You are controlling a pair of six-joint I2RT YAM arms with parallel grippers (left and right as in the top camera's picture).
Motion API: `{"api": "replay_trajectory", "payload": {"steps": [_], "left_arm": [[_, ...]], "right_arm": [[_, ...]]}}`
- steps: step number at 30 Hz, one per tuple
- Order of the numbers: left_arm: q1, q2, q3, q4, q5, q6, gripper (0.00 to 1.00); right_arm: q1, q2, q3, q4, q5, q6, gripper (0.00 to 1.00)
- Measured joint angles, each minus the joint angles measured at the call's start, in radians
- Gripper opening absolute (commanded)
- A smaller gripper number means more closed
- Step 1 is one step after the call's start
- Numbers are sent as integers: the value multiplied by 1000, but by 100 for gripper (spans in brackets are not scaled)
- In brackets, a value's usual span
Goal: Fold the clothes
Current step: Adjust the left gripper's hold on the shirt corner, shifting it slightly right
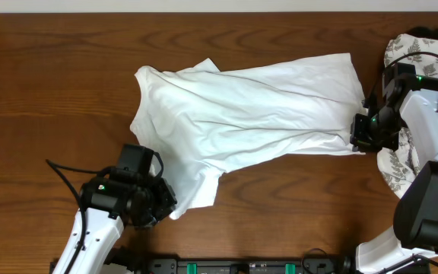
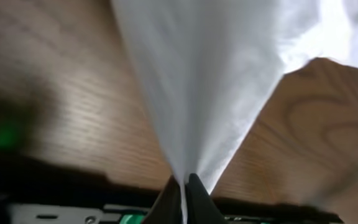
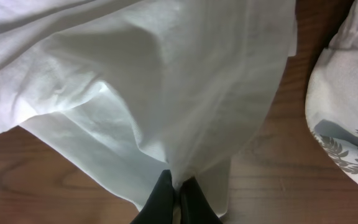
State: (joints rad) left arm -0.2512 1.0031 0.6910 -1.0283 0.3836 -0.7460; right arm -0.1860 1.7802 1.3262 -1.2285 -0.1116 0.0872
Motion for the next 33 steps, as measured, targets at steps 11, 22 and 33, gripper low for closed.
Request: {"api": "replay_trajectory", "payload": {"steps": [11,22,33], "left_arm": [[0,0,-28,-14,-55,-47,5],[0,0,-85,2,-70,-67,6],[0,0,-98,2,-72,-64,86]], "right_arm": [[0,0,0,-1,0,0,1],[0,0,0,3,0,0,1],[0,0,0,4,0,0,1]]}}
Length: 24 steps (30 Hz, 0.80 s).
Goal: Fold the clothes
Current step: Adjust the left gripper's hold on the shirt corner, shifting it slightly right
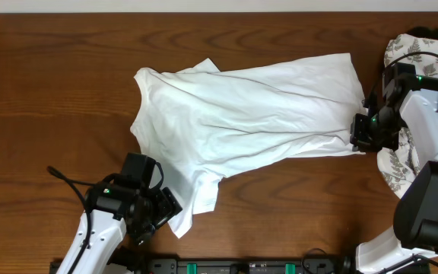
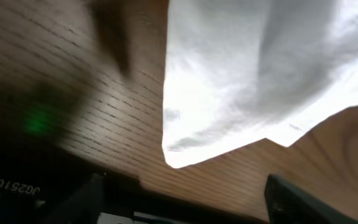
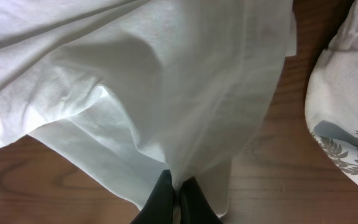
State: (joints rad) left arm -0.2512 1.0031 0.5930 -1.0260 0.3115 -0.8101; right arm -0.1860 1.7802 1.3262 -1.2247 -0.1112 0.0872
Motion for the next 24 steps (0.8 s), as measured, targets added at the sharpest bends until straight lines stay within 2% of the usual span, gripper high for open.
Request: {"api": "replay_trajectory", "payload": {"steps": [4,5,6,9,12,16,24], "left_arm": [[0,0,1,5,-2,15,86],[0,0,3,14,-5,24,82],[0,0,7,29,-10,32,74],[1,0,28,96,-51,72,36],[1,8,42,137,-127,97,6],[1,68,42,192,-206,122,6],[1,284,42,348,-253,137,6]], "right_arm": [[0,0,0,0,0,0,1],[0,0,0,0,0,0,1],[0,0,0,1,0,0,1],[0,0,0,5,0,0,1],[0,0,0,8,0,0,1],[0,0,0,19,0,0,1],[0,0,0,22,0,0,1]]}}
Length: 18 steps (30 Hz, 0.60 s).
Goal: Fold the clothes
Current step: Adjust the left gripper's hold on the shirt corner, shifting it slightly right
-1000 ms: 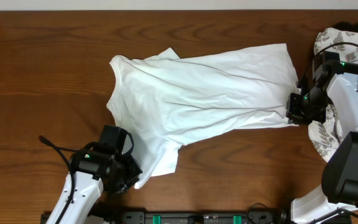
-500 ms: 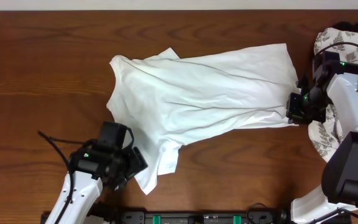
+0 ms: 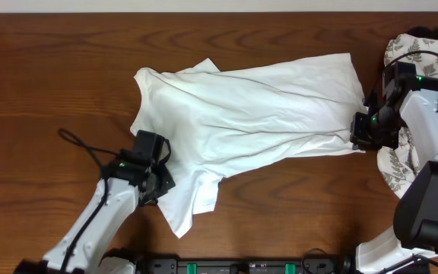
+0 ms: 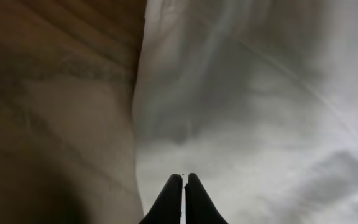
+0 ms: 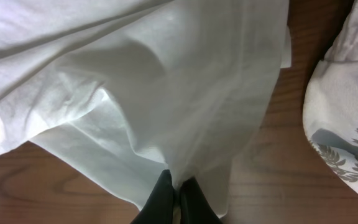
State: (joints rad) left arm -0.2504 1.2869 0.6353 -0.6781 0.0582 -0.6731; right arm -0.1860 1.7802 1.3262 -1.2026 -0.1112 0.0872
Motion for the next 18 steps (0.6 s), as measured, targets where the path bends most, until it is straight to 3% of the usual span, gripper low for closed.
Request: {"api": "replay_trajectory", "payload": {"steps": [6,18], "left_arm": [[0,100,0,37,-10,9,6],[0,103,-1,84,-139,43,6]], "right_arm": [[0,0,0,0,0,0,1],[0,0,-62,90,0,0,1]]}}
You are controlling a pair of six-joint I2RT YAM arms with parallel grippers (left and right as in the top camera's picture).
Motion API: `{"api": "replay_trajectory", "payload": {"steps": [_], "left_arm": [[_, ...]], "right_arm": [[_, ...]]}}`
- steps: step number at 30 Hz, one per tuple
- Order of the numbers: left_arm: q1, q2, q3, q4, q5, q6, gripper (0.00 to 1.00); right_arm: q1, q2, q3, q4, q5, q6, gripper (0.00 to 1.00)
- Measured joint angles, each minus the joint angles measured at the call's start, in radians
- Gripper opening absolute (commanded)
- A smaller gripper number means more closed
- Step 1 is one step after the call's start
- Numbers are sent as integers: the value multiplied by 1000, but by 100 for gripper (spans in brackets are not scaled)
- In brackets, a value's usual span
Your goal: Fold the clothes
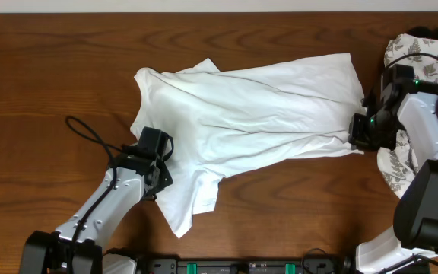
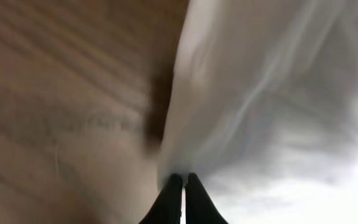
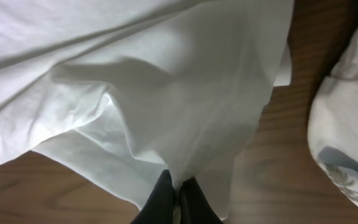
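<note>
A white T-shirt (image 1: 249, 106) lies spread and wrinkled across the middle of the wooden table (image 1: 52, 91), with one sleeve pointing toward the front. My left gripper (image 1: 157, 176) is at the shirt's left edge above that sleeve. In the left wrist view it (image 2: 184, 178) is shut, and the edge of the shirt (image 2: 278, 124) runs into its tips. My right gripper (image 1: 356, 135) is at the shirt's right lower corner. The right wrist view shows it (image 3: 178, 180) shut on the hem, the shirt (image 3: 166, 74) tenting up from the fingers.
A heap of white cloth with a grey fern print (image 1: 413, 57) lies at the table's right edge, just behind my right arm; it also shows at the right of the wrist view as fern cloth (image 3: 353, 124). A black cable loops beside the left arm (image 1: 90, 133).
My left gripper, shut over the shirt's body before, now sits at the shirt's left edge with bare wood beside it. The right gripper holds the same hem corner, shifted slightly.
My left gripper was first shut on the sleeve tip, stretched toward the front left. Then it was open and the sleeve lay loose on the table. Then it was shut further up over the shirt, and now at its left edge. The right gripper held the hem corner throughout.
</note>
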State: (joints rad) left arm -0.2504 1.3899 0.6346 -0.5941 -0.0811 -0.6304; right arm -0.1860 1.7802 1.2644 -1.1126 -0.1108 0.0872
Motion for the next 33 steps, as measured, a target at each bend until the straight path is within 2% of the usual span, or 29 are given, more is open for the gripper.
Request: {"api": "replay_trajectory", "payload": {"steps": [9,24,33], "left_arm": [[8,0,0,62,-18,52,6],[116,0,0,76,-25,104,6],[118,-5,0,73,143,109,6]], "right_arm": [[0,0,-67,67,34,0,1],[0,0,-73,128,153,17,1],[0,0,-76,131,159,20,1]]}}
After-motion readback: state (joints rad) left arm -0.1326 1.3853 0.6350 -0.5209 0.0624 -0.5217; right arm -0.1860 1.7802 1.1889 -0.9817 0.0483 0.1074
